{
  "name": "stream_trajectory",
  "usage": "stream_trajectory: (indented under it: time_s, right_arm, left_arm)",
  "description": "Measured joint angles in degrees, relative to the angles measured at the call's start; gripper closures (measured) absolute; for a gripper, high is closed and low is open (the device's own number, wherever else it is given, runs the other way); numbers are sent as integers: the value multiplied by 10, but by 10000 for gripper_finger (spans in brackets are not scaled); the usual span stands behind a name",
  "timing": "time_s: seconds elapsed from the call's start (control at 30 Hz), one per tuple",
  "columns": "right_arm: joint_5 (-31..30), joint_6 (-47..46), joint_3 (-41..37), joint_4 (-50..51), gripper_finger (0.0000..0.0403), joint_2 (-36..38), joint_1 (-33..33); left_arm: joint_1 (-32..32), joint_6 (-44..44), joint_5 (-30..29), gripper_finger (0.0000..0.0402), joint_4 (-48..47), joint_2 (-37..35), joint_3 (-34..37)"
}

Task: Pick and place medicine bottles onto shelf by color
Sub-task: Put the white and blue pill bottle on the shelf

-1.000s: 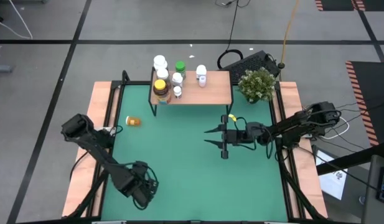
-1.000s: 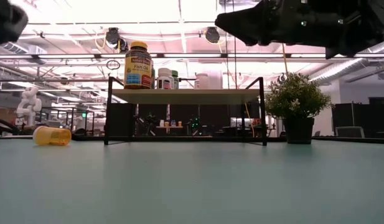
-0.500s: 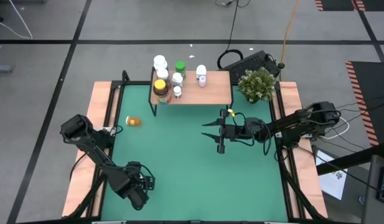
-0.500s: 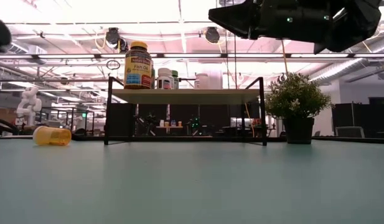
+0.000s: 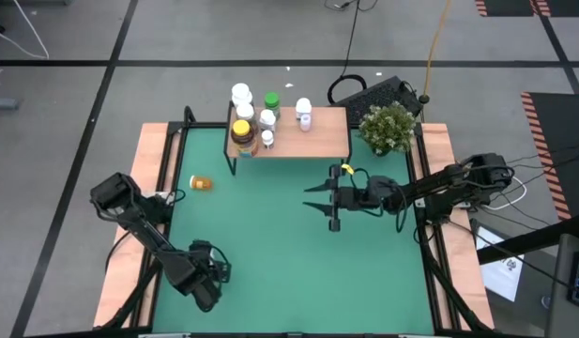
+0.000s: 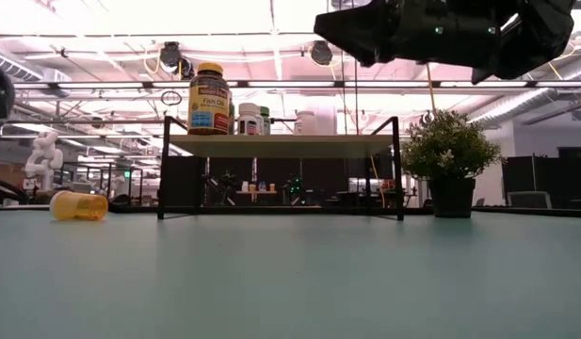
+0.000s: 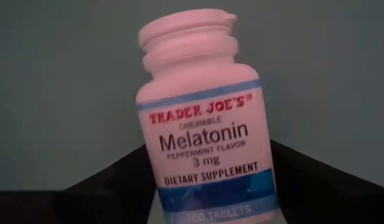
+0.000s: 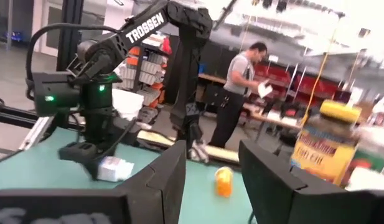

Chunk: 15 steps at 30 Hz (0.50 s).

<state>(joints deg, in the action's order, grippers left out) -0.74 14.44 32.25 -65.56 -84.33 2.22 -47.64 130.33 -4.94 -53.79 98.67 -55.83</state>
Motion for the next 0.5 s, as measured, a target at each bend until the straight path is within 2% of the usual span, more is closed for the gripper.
stream_trajectory:
  time_s: [0.13, 0.33, 0.5]
  right_arm:
    - [-4, -71, 0, 22, 261, 0, 0]
    - [66, -150, 0, 75, 238, 0, 1]
    - [68, -225, -1, 126, 183, 0, 14]
  left_arm:
    - [14, -47, -58, 184, -22, 0, -1]
    - [41, -176, -210, 185, -27, 0, -27]
    - [62, -382, -335, 174, 8, 0, -61]
